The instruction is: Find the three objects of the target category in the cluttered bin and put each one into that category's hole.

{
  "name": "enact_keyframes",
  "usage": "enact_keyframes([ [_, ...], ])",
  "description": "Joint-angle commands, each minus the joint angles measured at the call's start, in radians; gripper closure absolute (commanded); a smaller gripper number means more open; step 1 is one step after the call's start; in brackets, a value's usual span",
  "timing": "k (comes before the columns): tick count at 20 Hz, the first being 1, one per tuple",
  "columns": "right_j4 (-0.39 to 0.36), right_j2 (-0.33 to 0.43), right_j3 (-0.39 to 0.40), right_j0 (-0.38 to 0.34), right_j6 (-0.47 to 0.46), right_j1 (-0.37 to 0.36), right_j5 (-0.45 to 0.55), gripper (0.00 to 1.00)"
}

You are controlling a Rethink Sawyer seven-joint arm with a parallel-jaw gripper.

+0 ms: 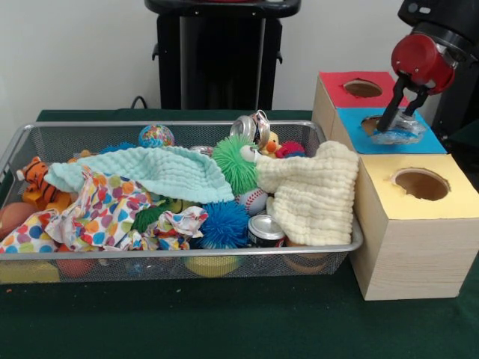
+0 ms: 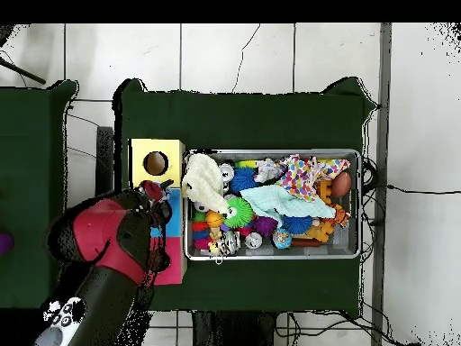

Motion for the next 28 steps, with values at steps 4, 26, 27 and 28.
enact_keyframes([
  [4, -0.08, 0.407, 0.183, -0.273, -0.09, -0.237, -0.036, 0.0],
  [26, -0.259, 0.522, 0.177, -0.335, 0.057, -0.316, 0.007, 0.0],
  [27, -0.255, 0.541, 0.184, -0.348, 0.058, -0.322, 0.005, 0.0],
  [28, -0.257, 0.545, 0.184, -0.35, 0.062, -0.323, 0.005, 0.0],
])
